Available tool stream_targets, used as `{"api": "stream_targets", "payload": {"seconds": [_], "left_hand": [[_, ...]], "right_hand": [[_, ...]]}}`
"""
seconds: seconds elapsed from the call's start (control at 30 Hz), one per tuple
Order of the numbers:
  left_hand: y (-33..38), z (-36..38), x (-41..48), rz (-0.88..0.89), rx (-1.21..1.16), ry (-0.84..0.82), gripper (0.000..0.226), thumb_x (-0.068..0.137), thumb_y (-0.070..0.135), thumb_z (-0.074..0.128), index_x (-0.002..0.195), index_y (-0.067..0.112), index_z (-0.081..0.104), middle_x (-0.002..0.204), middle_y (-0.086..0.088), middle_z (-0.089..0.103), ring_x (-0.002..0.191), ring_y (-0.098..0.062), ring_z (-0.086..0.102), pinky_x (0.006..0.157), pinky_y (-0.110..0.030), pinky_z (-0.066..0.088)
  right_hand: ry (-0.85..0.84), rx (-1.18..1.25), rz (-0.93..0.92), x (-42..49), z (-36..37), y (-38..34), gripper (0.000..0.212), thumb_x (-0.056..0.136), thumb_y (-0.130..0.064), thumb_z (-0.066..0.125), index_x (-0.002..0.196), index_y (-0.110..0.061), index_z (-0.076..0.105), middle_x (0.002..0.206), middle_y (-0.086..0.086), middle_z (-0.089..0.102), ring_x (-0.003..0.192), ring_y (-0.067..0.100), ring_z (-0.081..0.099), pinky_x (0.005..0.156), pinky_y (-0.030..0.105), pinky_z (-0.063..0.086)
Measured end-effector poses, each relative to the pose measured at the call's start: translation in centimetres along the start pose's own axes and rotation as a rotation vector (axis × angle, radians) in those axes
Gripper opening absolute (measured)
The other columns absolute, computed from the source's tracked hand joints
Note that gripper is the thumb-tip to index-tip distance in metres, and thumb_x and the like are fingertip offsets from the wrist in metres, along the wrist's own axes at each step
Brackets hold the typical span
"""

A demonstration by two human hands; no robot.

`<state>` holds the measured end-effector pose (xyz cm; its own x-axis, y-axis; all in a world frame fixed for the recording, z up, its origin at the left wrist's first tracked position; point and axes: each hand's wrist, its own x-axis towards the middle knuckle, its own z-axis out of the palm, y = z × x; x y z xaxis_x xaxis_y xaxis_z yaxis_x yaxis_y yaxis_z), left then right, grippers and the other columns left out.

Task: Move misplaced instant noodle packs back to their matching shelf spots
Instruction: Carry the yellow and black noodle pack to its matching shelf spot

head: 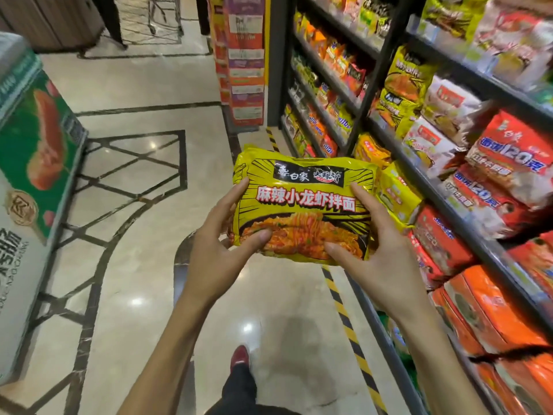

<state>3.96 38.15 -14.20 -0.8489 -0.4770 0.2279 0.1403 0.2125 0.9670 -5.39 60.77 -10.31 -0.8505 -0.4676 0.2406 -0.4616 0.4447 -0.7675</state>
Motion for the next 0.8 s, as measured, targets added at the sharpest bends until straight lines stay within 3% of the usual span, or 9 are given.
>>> {"api": "stream_targets", "payload": {"seconds": [0.17, 0.23, 0.3, 0.43, 0.5, 0.63, 0.73, 0.8], "left_hand": [[-2.0, -0.7, 11.0, 0.046, -0.073, -0.093, 0.076, 0.082, 0.023, 0.083, 0.147, 0.04, 0.049, 0.144, 0.003, 0.057, 0.129, -0.015, 0.06, 0.095, -0.049, 0.059], [-2.4, -0.3, 14.8, 0.038, -0.091, -0.148, 0.075, 0.083, 0.024, 0.083, 0.146, 0.044, 0.048, 0.144, 0.001, 0.058, 0.128, -0.018, 0.06, 0.092, -0.045, 0.061], [-2.8, 0.2, 18.3, 0.081, -0.088, -0.2, 0.075, 0.083, 0.026, 0.082, 0.146, 0.046, 0.047, 0.144, -0.001, 0.057, 0.129, -0.019, 0.059, 0.091, -0.037, 0.061], [-3.7, 1.6, 24.7, 0.124, -0.067, -0.278, 0.074, 0.085, 0.023, 0.08, 0.148, 0.041, 0.046, 0.144, 0.0, 0.056, 0.128, -0.017, 0.058, 0.088, -0.023, 0.058], [-4.5, 2.3, 27.5, 0.117, -0.06, -0.31, 0.075, 0.085, 0.022, 0.08, 0.149, 0.04, 0.045, 0.143, 0.001, 0.058, 0.127, -0.02, 0.059, 0.09, -0.027, 0.059], [-6.1, 4.7, 33.4, 0.124, -0.043, -0.395, 0.075, 0.085, 0.024, 0.079, 0.149, 0.042, 0.044, 0.145, -0.001, 0.057, 0.132, -0.019, 0.058, 0.095, -0.034, 0.059], [-6.6, 7.6, 38.2, 0.123, -0.061, -0.416, 0.075, 0.084, 0.023, 0.08, 0.146, 0.048, 0.045, 0.145, 0.004, 0.057, 0.133, -0.015, 0.056, 0.098, -0.046, 0.058], [-6.7, 9.1, 40.7, 0.128, -0.034, -0.426, 0.075, 0.084, 0.025, 0.081, 0.144, 0.053, 0.045, 0.146, 0.007, 0.057, 0.135, -0.017, 0.054, 0.102, -0.051, 0.054]], "right_hand": [[0.087, -0.051, 0.036, 8.6, 1.6, -0.6, 0.091, 0.076, -0.029, 0.084, 0.144, -0.06, 0.032, 0.135, -0.031, 0.053, 0.123, 0.004, 0.059, 0.103, 0.039, 0.051], [0.133, -0.078, 0.057, 11.3, 1.7, -0.5, 0.09, 0.075, -0.028, 0.084, 0.145, -0.056, 0.035, 0.135, -0.026, 0.056, 0.12, 0.0, 0.059, 0.102, 0.025, 0.048], [0.199, -0.098, 0.073, 13.7, 1.5, -0.3, 0.09, 0.075, -0.029, 0.084, 0.146, -0.054, 0.036, 0.132, -0.032, 0.053, 0.117, -0.01, 0.056, 0.097, 0.006, 0.04], [0.252, -0.103, 0.127, 18.3, 1.5, 1.0, 0.089, 0.075, -0.031, 0.084, 0.144, -0.058, 0.034, 0.124, -0.053, 0.043, 0.115, -0.021, 0.05, 0.093, -0.002, 0.034], [0.259, -0.117, 0.16, 20.4, 1.6, 1.8, 0.089, 0.075, -0.033, 0.083, 0.144, -0.058, 0.034, 0.117, -0.059, 0.04, 0.108, -0.029, 0.047, 0.087, -0.006, 0.032], [0.294, -0.148, 0.222, 24.4, 1.5, 4.1, 0.091, 0.076, -0.032, 0.084, 0.145, -0.059, 0.031, 0.12, -0.05, 0.043, 0.107, -0.016, 0.055, 0.092, 0.01, 0.042], [0.368, -0.161, 0.234, 28.4, 0.5, 6.3, 0.092, 0.076, -0.033, 0.083, 0.144, -0.063, 0.029, 0.109, -0.058, 0.038, 0.096, -0.033, 0.047, 0.081, -0.004, 0.036], [0.357, -0.169, 0.248, 30.6, -0.5, 7.1, 0.092, 0.076, -0.034, 0.084, 0.144, -0.063, 0.029, 0.104, -0.061, 0.037, 0.091, -0.034, 0.046, 0.079, -0.003, 0.037]]}}
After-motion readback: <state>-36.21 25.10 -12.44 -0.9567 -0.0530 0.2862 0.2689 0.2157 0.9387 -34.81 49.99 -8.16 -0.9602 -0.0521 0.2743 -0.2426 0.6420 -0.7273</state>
